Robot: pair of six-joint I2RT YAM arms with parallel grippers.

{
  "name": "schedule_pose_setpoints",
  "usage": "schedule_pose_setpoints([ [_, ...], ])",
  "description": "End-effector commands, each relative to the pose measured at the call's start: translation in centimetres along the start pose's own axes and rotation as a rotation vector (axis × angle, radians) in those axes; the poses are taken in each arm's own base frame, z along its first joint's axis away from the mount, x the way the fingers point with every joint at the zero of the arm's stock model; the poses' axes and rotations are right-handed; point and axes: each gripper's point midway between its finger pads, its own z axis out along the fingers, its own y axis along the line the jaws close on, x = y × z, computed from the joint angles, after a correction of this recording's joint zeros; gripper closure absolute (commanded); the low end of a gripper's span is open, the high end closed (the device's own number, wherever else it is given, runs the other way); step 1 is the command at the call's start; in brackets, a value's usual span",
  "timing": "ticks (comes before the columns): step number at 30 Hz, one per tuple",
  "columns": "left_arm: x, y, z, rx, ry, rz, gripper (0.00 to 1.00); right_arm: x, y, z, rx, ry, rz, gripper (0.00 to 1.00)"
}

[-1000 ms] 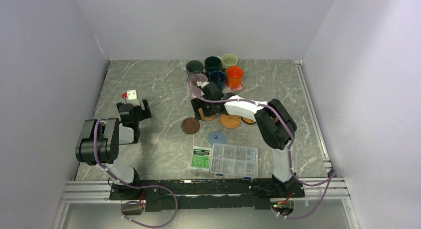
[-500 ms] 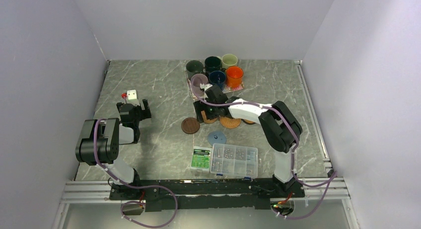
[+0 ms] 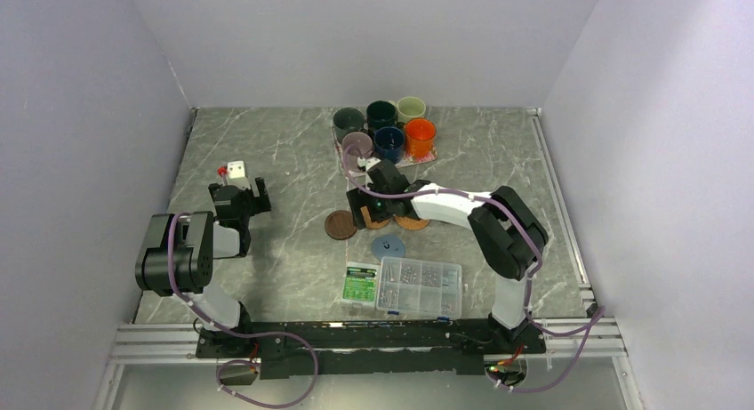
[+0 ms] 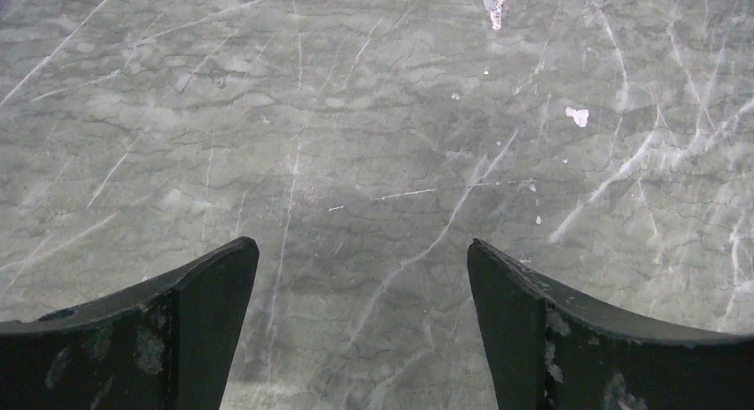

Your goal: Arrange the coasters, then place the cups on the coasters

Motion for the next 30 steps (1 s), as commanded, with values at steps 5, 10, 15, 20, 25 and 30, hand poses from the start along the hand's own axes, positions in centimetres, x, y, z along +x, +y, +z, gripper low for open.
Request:
schedule_pose_setpoints([
  [5,-1.2,-0.2,0.2,0.015,-0.048,0.006,0.06,3.6,-0.1,-0.9,0.021,0.095,0.050,0.08],
  [10,-1.2,-0.2,0.2,0.015,-0.048,0.006,0.06,3.3,-0.3,-1.3,0.037,0.075,0.049,0.08],
  [15,-1.2,-0.2,0.2,0.014,-0.049,0.006,0.06,2.7,0.0,-1.3,0.023,0.057,0.039,0.07],
  [20,-1.2,-0.2,0.2,0.015,-0.048,0.006,0.06,1.2,0.8,-1.4,-0.009,0.032,0.010,0.06],
  [25,-1.1,-0.2,0.2,0.015,-0.047,0.006,0.06,-1.5,2.0,-1.9,-0.054,-0.018,-0.022,0.04],
  [30,-1.2,-0.2,0.2,0.014,-0.049,0.006,0.06,-4.9,3.4,-3.6,-0.090,-0.084,-0.046,0.02],
])
